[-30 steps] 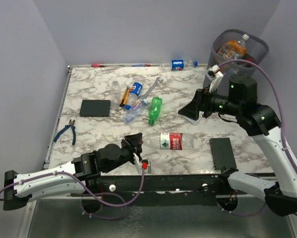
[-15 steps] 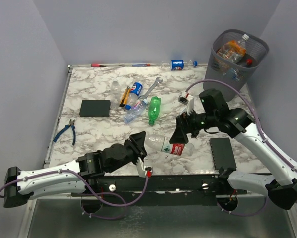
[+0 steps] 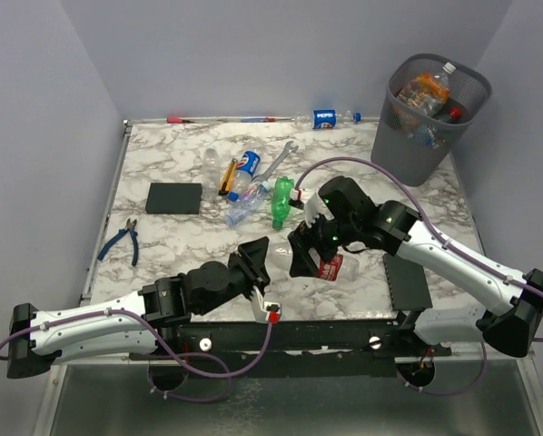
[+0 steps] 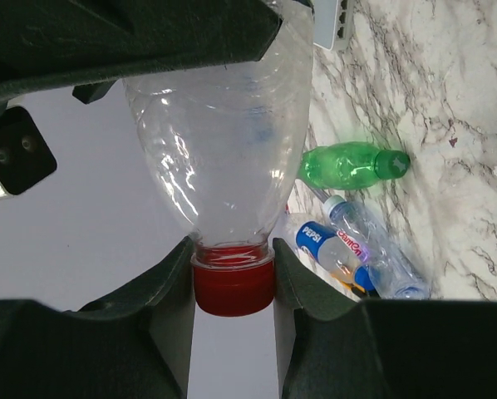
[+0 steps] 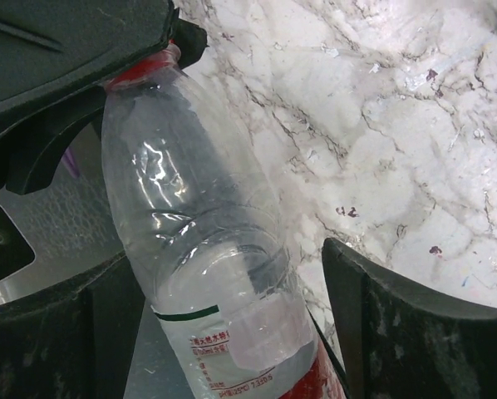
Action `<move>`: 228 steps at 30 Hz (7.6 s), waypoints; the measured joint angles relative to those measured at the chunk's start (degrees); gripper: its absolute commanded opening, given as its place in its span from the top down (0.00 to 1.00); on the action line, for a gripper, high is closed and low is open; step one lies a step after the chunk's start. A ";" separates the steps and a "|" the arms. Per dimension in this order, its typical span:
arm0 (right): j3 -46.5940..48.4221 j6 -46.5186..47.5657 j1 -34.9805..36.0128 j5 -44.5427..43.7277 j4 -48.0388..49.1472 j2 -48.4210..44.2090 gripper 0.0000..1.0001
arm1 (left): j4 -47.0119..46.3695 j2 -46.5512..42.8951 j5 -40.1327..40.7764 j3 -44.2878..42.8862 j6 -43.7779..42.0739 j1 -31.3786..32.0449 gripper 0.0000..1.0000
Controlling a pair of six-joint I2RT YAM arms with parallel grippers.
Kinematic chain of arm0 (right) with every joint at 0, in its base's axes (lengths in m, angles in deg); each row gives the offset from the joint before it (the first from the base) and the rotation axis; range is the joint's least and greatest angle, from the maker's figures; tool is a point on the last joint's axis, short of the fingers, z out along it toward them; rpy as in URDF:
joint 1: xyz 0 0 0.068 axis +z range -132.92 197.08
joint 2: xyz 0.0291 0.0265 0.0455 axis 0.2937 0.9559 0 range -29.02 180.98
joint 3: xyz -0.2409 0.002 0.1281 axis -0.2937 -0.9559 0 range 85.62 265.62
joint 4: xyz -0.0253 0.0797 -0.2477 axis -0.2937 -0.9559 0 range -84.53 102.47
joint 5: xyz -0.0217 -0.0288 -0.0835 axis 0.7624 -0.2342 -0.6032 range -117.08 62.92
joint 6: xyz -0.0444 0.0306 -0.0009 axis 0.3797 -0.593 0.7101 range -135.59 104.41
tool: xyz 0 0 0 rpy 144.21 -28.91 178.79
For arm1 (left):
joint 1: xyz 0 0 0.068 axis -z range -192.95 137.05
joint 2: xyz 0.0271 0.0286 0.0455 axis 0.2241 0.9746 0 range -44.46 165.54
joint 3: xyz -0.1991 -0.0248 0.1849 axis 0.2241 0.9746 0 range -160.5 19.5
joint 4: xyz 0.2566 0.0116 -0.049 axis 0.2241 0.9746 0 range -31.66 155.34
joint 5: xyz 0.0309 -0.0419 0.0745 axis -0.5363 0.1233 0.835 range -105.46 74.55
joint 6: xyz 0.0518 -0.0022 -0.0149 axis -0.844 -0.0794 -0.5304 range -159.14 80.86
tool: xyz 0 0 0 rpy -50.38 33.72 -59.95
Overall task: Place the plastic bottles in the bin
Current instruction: Pick up the plastic bottle at the center of the board, then place the plastic bottle in the trash bin.
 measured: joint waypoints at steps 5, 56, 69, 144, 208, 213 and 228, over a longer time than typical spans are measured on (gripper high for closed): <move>-0.44 0.90 0.35 -0.33 1.11 0.17 0.39 | 0.42 -0.02 0.11 0.00 0.09 0.00 1.00; -29.38 -29.92 0.66 -21.84 72.32 -32.74 0.59 | -44.76 18.47 -22.36 -12.79 111.06 -6.36 0.01; -35.87 -37.46 0.68 -19.82 88.21 -30.16 0.59 | -45.94 24.20 -28.63 -13.40 115.82 -7.02 0.30; 22.27 25.68 0.33 -72.48 54.95 -17.18 0.99 | -12.74 -6.58 10.49 -5.27 89.35 -7.13 0.01; 33.07 -21.05 -60.85 -34.53 42.38 28.24 0.99 | -7.32 -6.47 16.81 1.66 91.27 -7.13 0.01; 35.80 -16.35 -61.33 -41.88 43.89 28.50 0.99 | -7.30 -5.90 16.63 1.66 91.27 -7.13 0.01; 39.95 -5.31 -61.66 -52.19 44.04 36.48 0.99 | -7.30 -2.64 16.48 1.66 91.23 -7.13 0.01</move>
